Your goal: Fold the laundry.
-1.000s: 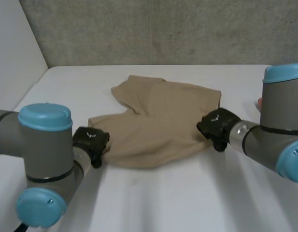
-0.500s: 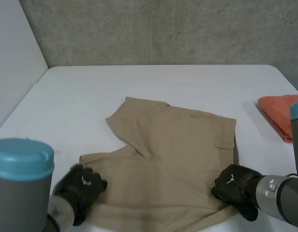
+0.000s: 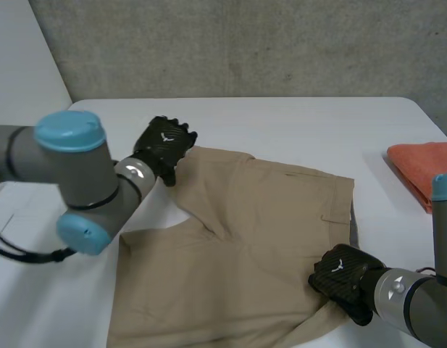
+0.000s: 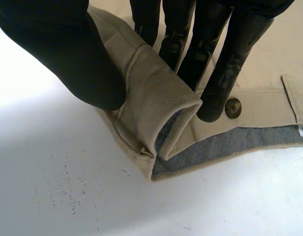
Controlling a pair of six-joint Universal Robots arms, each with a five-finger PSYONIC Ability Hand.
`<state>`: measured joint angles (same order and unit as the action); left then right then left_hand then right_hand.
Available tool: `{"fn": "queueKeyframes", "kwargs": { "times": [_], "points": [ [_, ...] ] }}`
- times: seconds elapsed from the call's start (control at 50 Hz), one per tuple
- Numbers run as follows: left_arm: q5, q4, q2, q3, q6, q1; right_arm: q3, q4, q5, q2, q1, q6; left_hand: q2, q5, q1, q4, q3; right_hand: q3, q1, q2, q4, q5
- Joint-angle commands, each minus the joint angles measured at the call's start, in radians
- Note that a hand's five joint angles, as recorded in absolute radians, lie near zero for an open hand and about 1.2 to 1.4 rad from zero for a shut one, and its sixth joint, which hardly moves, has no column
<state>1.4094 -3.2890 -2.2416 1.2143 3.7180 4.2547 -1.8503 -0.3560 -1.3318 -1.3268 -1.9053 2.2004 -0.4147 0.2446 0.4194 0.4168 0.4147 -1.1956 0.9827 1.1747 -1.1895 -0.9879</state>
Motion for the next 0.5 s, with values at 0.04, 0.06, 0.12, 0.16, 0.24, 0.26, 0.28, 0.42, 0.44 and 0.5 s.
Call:
{"fn": "queueKeyframes", "kwargs": {
  "times": [0.04,0.06,0.12,0.16,0.24,0.26,0.28,0.42,0.44,0.5],
  "points": [
    [-0.085,0.185,-0.260,-0.349,-0.003,0.007,-0.017,0.029,0.000,0.000,0.000,0.015,-0.174,0.170,0.170,0.172,0.174,-0.201,0.414,0.222,-0.207,-0.234],
    [-0.096,0.205,-0.277,-0.375,-0.003,0.010,-0.020,0.034,0.000,0.000,0.000,0.015,-0.183,0.179,0.179,0.181,0.183,-0.201,0.414,0.222,-0.207,-0.234],
    [-0.125,0.270,-0.335,-0.459,-0.001,0.011,-0.029,0.048,-0.001,0.000,0.000,0.016,-0.192,0.188,0.187,0.190,0.192,-0.201,0.414,0.222,-0.207,-0.234],
    [-0.135,0.304,-0.374,-0.514,-0.001,0.010,-0.036,0.055,0.000,0.000,0.000,0.016,-0.224,0.220,0.220,0.222,0.224,-0.201,0.414,0.222,-0.207,-0.234],
    [-0.138,0.351,-0.410,-0.559,0.003,0.011,-0.049,0.068,0.000,0.000,0.002,0.016,-0.230,0.226,0.226,0.228,0.230,-0.201,0.414,0.222,-0.207,-0.234],
    [-0.139,0.364,-0.414,-0.565,0.005,0.013,-0.050,0.071,0.000,0.000,0.002,0.016,-0.225,0.220,0.220,0.222,0.225,-0.201,0.414,0.222,-0.207,-0.234],
    [-0.141,0.373,-0.418,-0.568,0.007,0.013,-0.053,0.074,0.000,0.000,0.002,0.016,-0.222,0.217,0.217,0.219,0.222,-0.201,0.414,0.222,-0.207,-0.234],
    [-0.138,0.433,-0.424,-0.592,0.008,0.019,-0.058,0.086,0.000,0.000,0.005,0.016,-0.620,0.615,0.615,0.617,0.620,-0.201,0.414,0.222,-0.207,-0.234],
    [-0.133,0.433,-0.423,-0.592,0.008,0.019,-0.058,0.086,0.000,0.000,0.008,0.016,-0.755,0.750,0.750,0.752,0.755,-0.201,0.414,0.222,-0.207,-0.234],
    [-0.112,0.431,-0.411,-0.581,0.008,0.016,-0.058,0.086,0.000,0.000,0.008,0.016,-0.982,0.977,0.977,0.979,0.982,-0.201,0.414,0.222,-0.207,-0.234]
  ]
}}
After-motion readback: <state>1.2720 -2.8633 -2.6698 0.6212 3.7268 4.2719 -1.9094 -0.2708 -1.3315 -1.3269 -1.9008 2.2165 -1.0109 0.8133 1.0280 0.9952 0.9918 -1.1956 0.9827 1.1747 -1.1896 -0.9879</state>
